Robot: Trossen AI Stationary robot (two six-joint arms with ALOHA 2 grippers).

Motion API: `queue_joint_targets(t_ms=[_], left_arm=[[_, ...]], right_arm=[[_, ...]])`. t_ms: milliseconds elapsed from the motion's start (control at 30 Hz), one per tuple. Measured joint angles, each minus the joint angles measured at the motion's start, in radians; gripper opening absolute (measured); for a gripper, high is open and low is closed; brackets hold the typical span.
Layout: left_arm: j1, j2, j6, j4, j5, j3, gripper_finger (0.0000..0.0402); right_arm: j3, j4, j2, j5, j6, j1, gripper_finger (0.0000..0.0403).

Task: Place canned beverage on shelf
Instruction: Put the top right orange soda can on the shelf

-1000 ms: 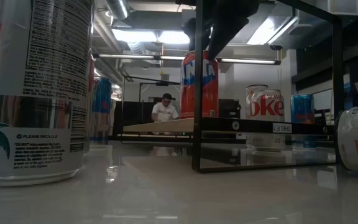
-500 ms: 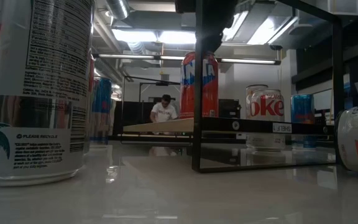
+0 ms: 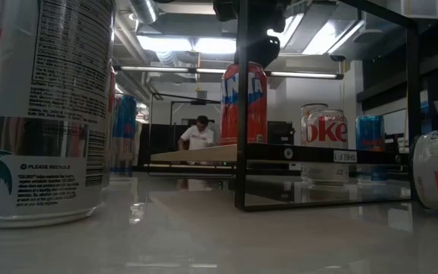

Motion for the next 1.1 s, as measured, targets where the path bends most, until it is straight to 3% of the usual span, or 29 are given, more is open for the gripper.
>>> queue_joint_targets(t_ms=[567,1100], left_arm=[[0.000,0.000,0.000,0.000,0.000,0.000,0.0000],[0.000,0.000,0.000,0.000,0.000,0.000,0.0000]], right_arm=[[0.000,0.016,0.000,0.000,0.285,0.000,0.0395],[0.001,-0.006,0.056,-0.008,0.303,0.001,0.0394]])
